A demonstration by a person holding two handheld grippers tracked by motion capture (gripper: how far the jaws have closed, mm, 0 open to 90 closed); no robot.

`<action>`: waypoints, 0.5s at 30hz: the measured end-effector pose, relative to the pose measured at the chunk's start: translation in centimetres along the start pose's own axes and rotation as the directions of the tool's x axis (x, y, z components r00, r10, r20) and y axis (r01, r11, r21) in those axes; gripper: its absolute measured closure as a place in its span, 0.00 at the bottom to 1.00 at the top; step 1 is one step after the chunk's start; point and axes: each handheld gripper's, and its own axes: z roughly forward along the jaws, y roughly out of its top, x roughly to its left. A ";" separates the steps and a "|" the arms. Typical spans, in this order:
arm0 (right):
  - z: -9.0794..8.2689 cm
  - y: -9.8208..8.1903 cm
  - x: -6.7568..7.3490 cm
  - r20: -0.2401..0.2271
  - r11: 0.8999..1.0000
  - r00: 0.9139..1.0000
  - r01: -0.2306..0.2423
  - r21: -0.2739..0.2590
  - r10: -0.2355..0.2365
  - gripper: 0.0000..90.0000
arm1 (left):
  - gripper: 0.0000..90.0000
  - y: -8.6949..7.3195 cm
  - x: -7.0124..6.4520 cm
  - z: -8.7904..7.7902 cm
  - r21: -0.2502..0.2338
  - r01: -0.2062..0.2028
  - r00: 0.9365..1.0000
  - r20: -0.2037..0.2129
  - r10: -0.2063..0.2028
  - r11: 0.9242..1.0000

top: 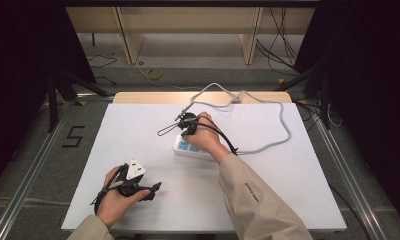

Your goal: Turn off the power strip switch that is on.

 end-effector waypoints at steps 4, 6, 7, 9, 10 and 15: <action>0.0 0.0 0.0 -0.006 1.000 1.000 -0.006 0.007 0.006 1.00 | 0.17 0.0 0.0 0.0 0.000 0.000 1.000 0.000 0.000 1.000; 0.0 0.0 -0.1 -0.013 1.000 1.000 -0.013 0.003 0.013 1.00 | 0.17 0.0 0.0 0.0 0.000 0.000 1.000 0.001 0.000 1.000; 0.0 0.0 -0.1 -0.014 1.000 1.000 -0.014 0.005 0.014 1.00 | 0.17 0.0 0.0 0.0 0.000 0.000 1.000 0.001 0.000 1.000; 0.1 0.0 0.0 -0.003 1.000 1.000 -0.010 0.012 0.010 1.00 | 0.17 0.0 0.0 0.0 0.000 -0.001 1.000 0.001 0.001 1.000; 0.1 0.1 0.0 0.000 1.000 1.000 -0.004 0.016 0.004 1.00 | 0.17 0.0 0.0 0.0 0.000 -0.004 1.000 0.001 0.004 1.000; 0.0 0.1 0.1 0.005 1.000 1.000 -0.001 0.023 0.001 1.00 | 0.17 0.0 0.0 0.0 0.000 -0.001 1.000 0.000 0.001 1.000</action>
